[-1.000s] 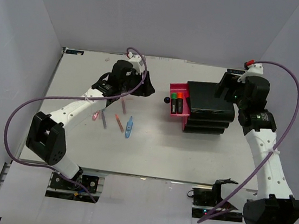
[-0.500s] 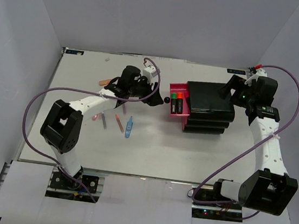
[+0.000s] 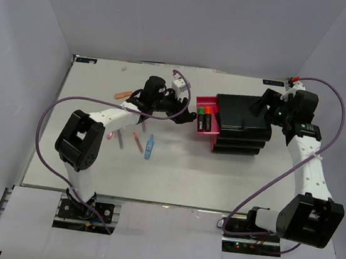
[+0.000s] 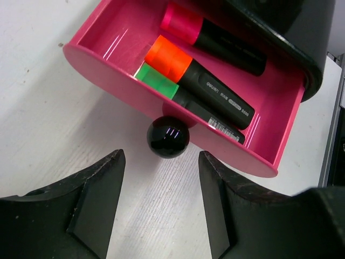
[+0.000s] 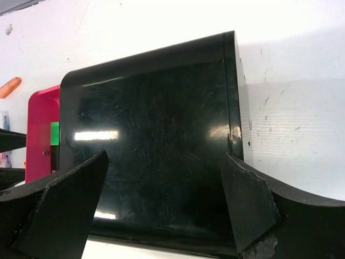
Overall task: Sort the stationery into containers
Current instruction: Close the drawer in the storage box.
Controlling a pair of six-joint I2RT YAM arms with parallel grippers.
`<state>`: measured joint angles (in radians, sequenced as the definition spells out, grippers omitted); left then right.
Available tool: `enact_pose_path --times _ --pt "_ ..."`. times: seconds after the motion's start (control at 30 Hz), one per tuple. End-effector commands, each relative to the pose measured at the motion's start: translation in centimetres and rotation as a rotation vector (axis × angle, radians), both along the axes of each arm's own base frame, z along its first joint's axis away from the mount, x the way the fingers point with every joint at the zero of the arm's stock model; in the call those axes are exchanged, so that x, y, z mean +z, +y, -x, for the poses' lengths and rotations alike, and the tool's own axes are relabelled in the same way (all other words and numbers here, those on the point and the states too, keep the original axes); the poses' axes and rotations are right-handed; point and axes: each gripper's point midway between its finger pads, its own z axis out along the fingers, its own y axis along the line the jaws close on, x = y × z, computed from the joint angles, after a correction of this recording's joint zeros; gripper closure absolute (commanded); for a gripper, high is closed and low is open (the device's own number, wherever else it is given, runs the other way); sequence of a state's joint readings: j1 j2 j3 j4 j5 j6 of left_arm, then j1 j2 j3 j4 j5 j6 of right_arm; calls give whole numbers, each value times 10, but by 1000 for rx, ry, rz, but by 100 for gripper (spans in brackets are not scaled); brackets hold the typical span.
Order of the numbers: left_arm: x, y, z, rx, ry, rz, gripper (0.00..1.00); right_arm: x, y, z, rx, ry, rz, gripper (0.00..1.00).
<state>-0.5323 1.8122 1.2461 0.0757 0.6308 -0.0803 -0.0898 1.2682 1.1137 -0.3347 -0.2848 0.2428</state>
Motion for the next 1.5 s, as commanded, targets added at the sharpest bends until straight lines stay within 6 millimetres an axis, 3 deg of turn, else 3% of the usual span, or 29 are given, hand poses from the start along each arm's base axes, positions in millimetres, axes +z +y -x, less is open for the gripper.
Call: enact_pose_path --times 0.0,0.13,0.5,0.87,1.27,1.47 --pt "35 -10 -3 -60 -99 56 33 4 -7 -8 -32 -26 14 10" --pt "37 -12 -3 -68 -97 61 33 2 -16 -10 -74 -30 38 9" --pt "36 -19 2 -96 -93 66 34 -8 -18 -20 -74 -32 48 9" --pt "23 -22 -1 -85 -81 35 33 8 -25 -21 -96 -123 88 8" --pt "31 -39 0 -120 -92 54 33 -28 -8 -17 -29 -42 18 6" --pt "34 -55 0 -140 -109 60 33 -29 -1 -14 0 -49 -11 5"
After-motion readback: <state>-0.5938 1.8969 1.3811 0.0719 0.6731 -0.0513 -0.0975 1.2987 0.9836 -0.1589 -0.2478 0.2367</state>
